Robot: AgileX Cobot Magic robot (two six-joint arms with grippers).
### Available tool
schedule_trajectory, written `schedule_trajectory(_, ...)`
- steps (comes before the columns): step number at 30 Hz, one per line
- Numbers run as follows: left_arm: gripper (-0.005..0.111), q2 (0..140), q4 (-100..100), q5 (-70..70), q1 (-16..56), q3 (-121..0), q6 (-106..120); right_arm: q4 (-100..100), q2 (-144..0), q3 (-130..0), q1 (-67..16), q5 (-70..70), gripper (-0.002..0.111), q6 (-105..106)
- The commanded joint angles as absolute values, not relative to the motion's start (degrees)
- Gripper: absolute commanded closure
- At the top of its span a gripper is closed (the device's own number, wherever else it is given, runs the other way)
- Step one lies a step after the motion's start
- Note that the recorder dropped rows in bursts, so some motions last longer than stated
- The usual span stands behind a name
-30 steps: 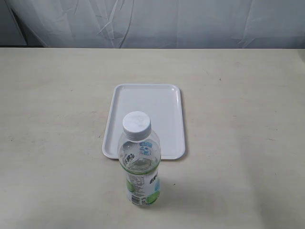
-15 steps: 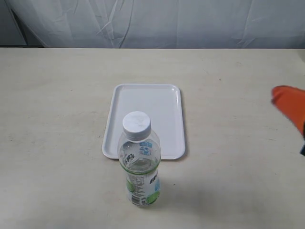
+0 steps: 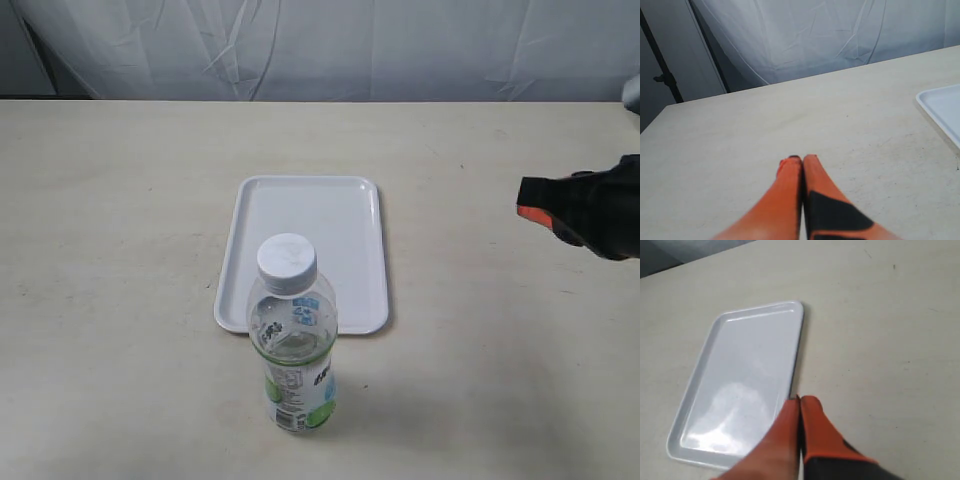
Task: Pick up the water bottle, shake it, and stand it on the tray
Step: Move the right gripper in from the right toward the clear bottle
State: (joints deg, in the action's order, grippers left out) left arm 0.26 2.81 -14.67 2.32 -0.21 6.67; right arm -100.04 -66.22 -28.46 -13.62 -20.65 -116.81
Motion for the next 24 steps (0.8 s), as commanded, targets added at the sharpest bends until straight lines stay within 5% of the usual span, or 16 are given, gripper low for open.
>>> schedule_trajectory(1,0.106,0.00,2.69,-14.16,2.34,0.00,6.53,-99.95,-72.13,-31.77,-18.09,-10.41,0.109,-115.08)
schedule_trajectory(7,0.106,0.00,2.69,-14.16,2.34,0.00,6.53,-93.49,-77.06,-31.93,-26.68,15.14,0.109,-101.59)
schedule_trajectory(11,0.106,0.00,2.69,-14.16,2.34,0.00,6.53,-59.97,-78.25,-31.78,-31.33,9.62,0.109,-73.50)
schedule_trajectory(14,0.106,0.00,2.69,-14.16,2.34,0.00,6.53,-41.60,-77.06,-31.78,-44.70,19.45,0.109,-54.15)
schedule_trajectory(18,0.106,0.00,2.69,-14.16,2.34,0.00,6.53,-36.89,-73.31,-31.66,-59.18,17.74,0.109,-53.17)
schedule_trajectory(24,0.106,0.00,2.69,-14.16,2.34,0.00,6.53,-36.06,-67.59,-31.66,-66.34,30.45,0.109,-60.23)
